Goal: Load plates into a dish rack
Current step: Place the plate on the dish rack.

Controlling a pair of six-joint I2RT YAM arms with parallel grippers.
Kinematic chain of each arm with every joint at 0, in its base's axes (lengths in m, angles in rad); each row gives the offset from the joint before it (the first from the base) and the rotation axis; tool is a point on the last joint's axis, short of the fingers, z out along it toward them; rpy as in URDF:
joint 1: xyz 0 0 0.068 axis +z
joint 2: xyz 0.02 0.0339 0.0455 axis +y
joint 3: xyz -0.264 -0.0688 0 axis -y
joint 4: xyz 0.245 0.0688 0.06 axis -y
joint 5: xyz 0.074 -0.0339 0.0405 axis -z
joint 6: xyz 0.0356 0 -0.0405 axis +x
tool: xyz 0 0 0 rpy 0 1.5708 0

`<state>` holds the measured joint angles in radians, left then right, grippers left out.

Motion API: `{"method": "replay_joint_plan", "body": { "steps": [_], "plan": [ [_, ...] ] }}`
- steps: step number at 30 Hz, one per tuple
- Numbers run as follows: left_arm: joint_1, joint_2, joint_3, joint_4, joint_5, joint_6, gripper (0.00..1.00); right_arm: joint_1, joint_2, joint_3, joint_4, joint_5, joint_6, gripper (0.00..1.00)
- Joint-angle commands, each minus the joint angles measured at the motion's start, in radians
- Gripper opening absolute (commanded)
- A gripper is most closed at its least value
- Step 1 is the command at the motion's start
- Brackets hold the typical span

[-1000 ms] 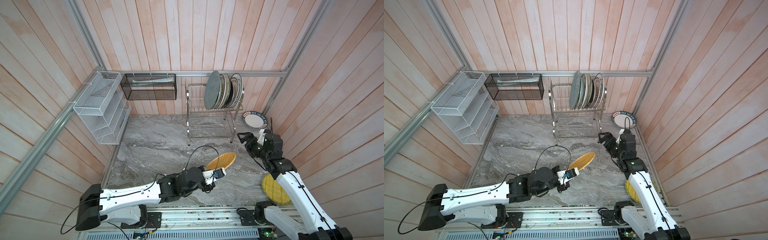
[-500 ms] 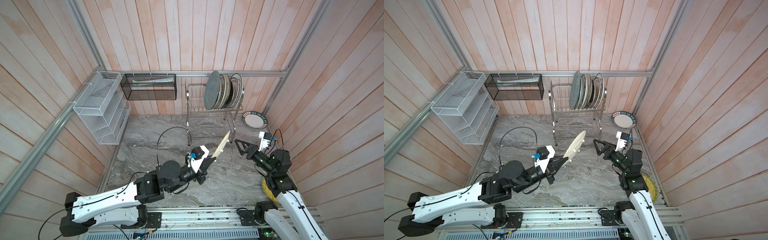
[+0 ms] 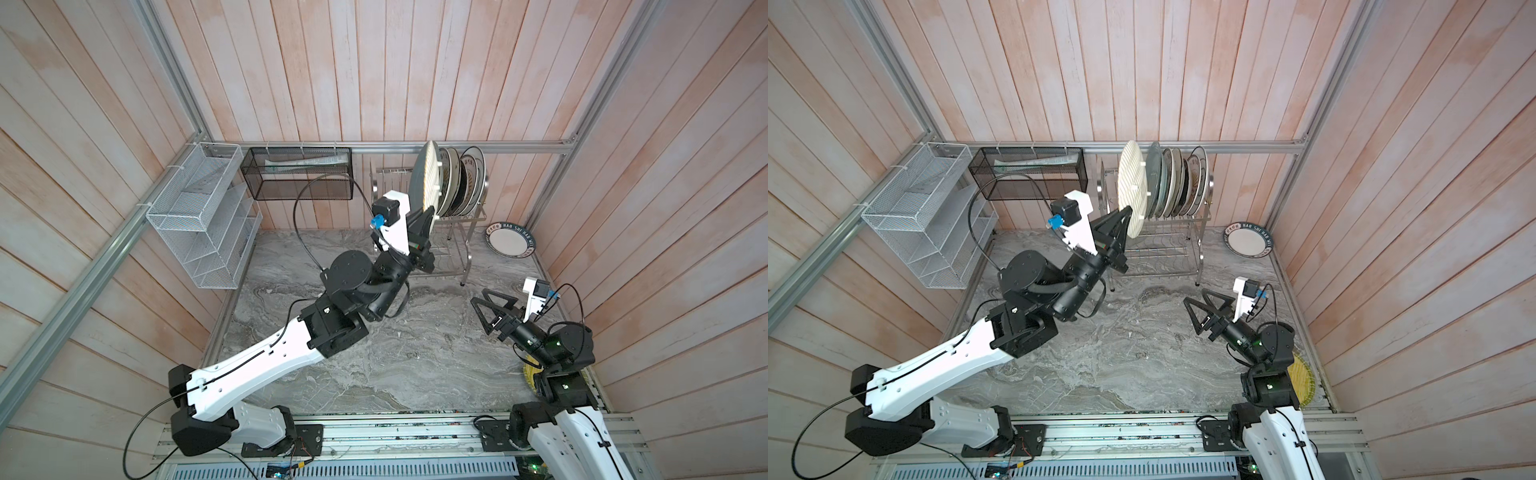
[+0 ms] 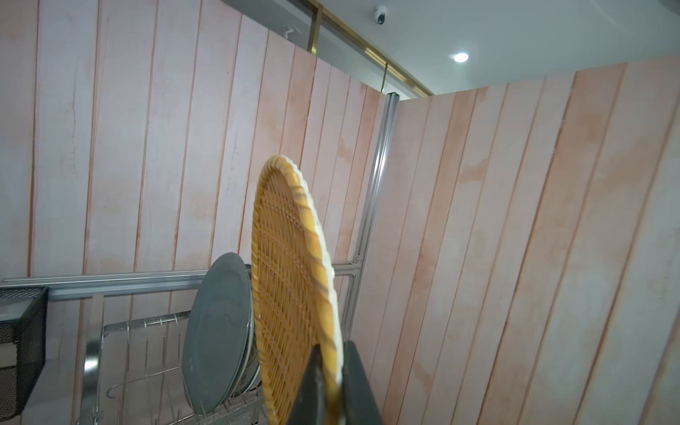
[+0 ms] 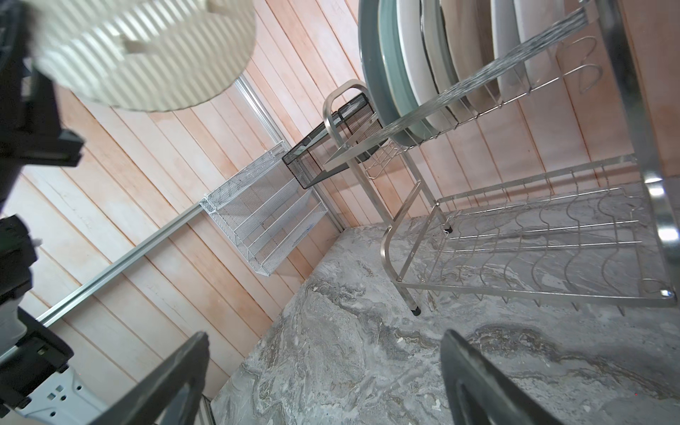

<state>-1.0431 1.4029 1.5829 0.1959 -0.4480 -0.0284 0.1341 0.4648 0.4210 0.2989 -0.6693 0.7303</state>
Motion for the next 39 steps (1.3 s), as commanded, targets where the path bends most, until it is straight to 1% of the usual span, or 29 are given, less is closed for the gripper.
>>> {"method": "replay_joint_plan", "body": {
  "steps": [1,3,6,14,22,26,34,39],
  "plan": [
    [0.076,0.048,0.079,-0.029,0.069,-0.069,0.00,0.009,-0.023,-0.020,-0.001,-0.049,-0.011,0.98],
    [0.141,0.092,0.121,-0.050,0.103,-0.078,0.00,0.011,-0.031,-0.025,-0.015,-0.053,-0.015,0.98],
    [0.200,0.158,0.182,-0.082,0.137,-0.091,0.00,0.012,-0.040,-0.036,-0.023,-0.056,-0.016,0.98],
    [0.304,0.310,0.299,-0.118,0.203,-0.128,0.00,0.014,-0.044,-0.044,-0.032,-0.059,-0.008,0.98],
    [0.341,0.448,0.414,-0.171,0.216,-0.139,0.00,0.016,-0.054,-0.058,-0.034,-0.062,0.010,0.98],
    [0.348,0.497,0.451,-0.189,0.184,-0.121,0.00,0.015,-0.065,-0.060,-0.045,-0.058,0.012,0.98],
    [0.368,0.550,0.478,-0.204,0.198,-0.124,0.00,0.015,-0.073,-0.068,-0.059,-0.055,0.011,0.98],
    [0.369,0.573,0.486,-0.208,0.172,-0.123,0.00,0.015,-0.079,-0.074,-0.063,-0.050,0.014,0.98]
  ]
}}
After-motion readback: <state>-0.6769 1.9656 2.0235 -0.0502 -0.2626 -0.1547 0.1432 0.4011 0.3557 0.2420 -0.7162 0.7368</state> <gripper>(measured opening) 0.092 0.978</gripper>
